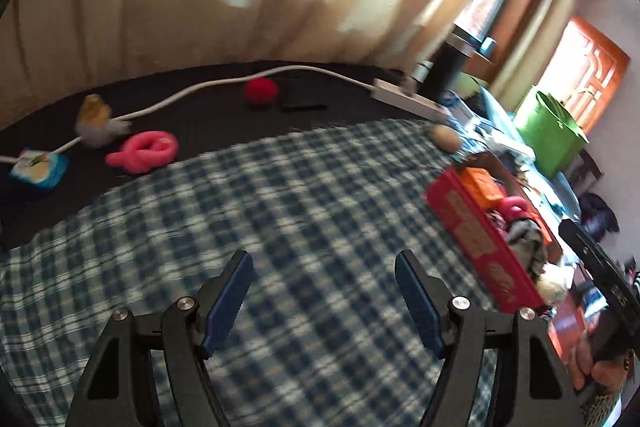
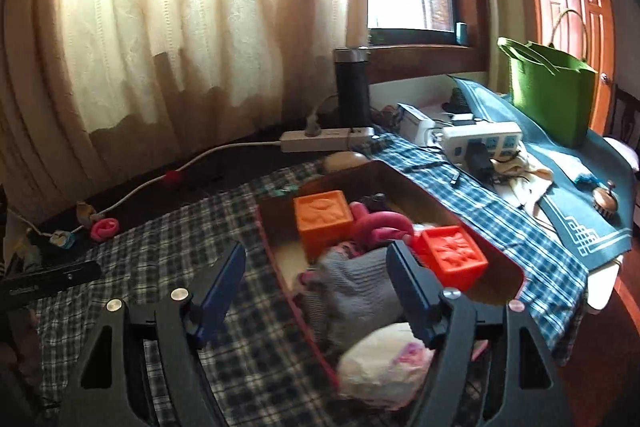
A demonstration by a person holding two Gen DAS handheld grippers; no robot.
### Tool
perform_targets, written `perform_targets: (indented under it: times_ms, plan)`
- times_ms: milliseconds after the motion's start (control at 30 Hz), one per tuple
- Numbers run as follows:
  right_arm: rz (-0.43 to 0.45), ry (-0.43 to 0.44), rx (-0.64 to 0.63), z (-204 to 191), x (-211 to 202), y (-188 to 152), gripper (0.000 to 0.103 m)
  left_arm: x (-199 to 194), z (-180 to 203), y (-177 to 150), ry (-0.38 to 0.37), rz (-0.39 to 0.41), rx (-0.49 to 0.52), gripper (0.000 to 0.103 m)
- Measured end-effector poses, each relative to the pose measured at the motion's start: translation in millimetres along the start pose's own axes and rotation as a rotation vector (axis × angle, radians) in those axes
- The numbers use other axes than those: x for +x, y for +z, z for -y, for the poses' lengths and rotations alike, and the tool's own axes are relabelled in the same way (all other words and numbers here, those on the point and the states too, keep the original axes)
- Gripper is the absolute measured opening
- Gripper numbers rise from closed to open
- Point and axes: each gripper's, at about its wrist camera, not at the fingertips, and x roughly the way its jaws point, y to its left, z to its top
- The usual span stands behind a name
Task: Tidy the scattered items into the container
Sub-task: 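Move both tools back from the tray toward the remaining toys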
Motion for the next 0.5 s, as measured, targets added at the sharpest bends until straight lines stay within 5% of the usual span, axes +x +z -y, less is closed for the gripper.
perform_targets:
  times_ms: [300,500]
  plan:
    - [-0.055,0.154,-0.147,-95,28,-1,0.079,-25,-66,-3,0.111,0.021,-0.095,0.075]
    - [-0.116,0.214,-0.177,-126,49,-13,0.079,-45,-138,-7,0.300,0.075,-0.230,0.075]
